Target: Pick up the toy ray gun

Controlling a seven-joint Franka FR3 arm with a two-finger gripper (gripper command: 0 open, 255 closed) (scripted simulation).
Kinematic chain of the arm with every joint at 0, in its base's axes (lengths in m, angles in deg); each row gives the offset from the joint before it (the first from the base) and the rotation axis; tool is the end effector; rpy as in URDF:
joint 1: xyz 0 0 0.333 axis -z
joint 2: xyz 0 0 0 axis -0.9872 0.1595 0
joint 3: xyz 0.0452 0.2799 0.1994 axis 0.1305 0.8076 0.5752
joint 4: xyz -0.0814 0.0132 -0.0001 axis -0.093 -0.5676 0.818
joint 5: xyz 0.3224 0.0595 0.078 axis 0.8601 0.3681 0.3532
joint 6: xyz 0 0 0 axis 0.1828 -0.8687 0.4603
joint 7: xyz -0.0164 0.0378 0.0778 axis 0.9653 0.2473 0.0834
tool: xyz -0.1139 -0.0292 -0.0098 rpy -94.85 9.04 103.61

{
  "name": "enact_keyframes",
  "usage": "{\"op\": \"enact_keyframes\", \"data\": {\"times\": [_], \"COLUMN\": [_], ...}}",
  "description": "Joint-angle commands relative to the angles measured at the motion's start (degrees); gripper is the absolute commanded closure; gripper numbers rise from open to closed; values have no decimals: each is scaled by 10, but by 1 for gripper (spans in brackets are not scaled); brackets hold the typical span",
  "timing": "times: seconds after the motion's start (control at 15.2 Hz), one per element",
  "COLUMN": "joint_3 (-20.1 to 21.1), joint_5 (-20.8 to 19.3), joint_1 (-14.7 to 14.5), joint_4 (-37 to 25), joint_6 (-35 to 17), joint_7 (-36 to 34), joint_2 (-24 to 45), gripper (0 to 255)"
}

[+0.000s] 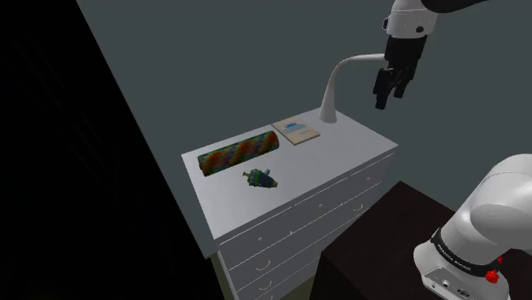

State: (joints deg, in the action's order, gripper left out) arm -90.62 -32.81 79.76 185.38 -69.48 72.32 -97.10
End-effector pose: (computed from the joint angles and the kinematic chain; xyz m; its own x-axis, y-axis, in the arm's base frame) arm 0.2371 -0.0026 0.5991 0.9980 0.0223 -0.0599 0.0232 -0.9996 0.0141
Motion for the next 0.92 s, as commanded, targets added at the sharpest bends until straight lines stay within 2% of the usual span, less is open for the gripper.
{"op": "enact_keyframes", "data": {"times": [0.0,0.46,0.86], "joint_3": [0,36,69], "joint_5": [0,0,-10], "joint_1": [0,-27,-45], "joint_4": [0,88,131], "joint_6": [0,-173,-326], "joint_7": [0,-1,-9], "joint_2": [0,39,112], "gripper": [0,0,0]}}
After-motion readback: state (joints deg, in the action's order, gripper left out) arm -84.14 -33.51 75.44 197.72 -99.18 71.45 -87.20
